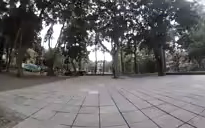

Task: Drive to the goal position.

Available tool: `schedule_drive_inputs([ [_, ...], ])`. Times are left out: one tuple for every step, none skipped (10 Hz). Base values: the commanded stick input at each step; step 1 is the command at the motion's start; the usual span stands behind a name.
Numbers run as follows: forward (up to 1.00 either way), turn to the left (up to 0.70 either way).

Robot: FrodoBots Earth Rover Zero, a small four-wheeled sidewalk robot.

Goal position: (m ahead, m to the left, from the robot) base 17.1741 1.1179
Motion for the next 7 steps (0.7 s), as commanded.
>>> schedule_drive_inputs([
  [0.7, 0.14],
  [0.7, 0.14],
  [0.7, 0.14],
  [0.7, 0.14],
  [0.7, 0.14],
  [0.7, 0.14],
  [0.7, 0.14],
])
